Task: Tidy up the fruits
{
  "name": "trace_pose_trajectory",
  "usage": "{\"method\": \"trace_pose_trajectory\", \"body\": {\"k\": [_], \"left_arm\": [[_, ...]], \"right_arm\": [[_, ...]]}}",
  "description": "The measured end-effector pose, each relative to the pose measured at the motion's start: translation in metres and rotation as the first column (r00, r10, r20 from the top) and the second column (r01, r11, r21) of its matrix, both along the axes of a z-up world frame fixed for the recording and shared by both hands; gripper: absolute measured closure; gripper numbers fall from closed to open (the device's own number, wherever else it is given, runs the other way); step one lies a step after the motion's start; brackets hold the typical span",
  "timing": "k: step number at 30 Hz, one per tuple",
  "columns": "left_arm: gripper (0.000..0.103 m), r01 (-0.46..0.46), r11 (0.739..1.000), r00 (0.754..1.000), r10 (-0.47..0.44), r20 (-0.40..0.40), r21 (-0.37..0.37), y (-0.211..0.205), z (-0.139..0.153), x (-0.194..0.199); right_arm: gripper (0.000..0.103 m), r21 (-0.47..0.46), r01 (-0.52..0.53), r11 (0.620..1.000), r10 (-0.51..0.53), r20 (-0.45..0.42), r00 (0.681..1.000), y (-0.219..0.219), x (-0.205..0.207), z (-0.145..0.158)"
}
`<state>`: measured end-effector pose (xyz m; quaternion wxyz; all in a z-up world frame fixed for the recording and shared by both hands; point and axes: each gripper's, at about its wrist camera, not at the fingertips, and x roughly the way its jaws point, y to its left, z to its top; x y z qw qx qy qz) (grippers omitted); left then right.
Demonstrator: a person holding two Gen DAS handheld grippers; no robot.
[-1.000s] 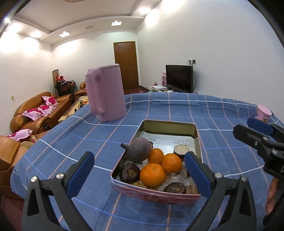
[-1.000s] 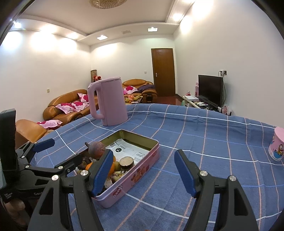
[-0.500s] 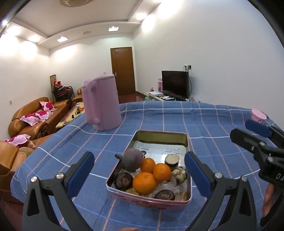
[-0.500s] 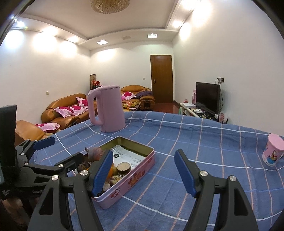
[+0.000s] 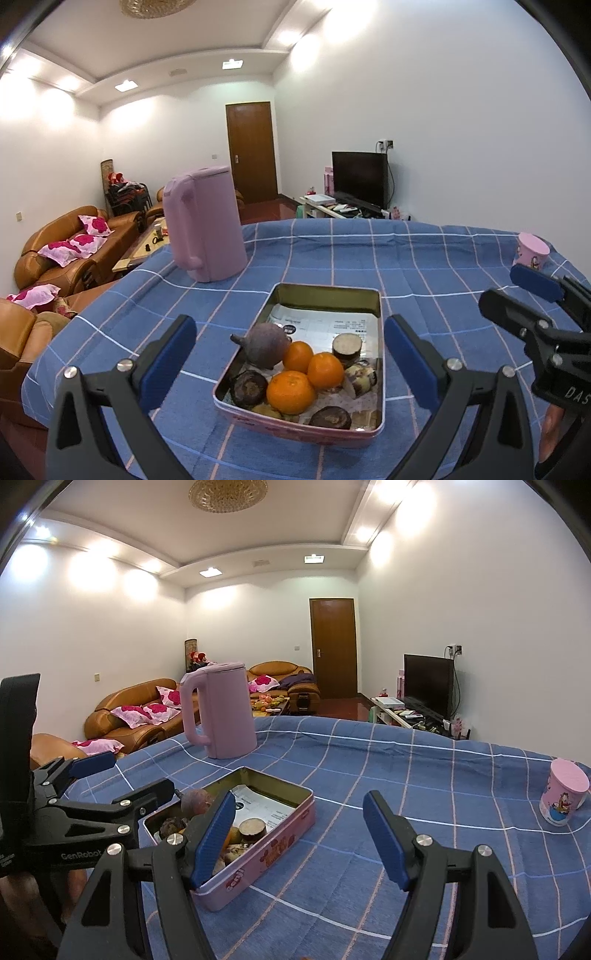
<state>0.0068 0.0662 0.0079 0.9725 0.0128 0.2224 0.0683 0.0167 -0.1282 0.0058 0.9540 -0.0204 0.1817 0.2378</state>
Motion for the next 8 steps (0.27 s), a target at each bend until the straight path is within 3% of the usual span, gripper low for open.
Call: {"method": "trace_pose_trajectory", "body": {"k": [8], "left_arm": [[0.000,-0.003,1.000,1.000,0.002,0.023,0.011,-0.006,0.001,-0.003]], "right_arm": [[0.030,-0.010,0.022,1.000,-0.022,-0.009,1.000,-0.012,0.000,-0.003]]}}
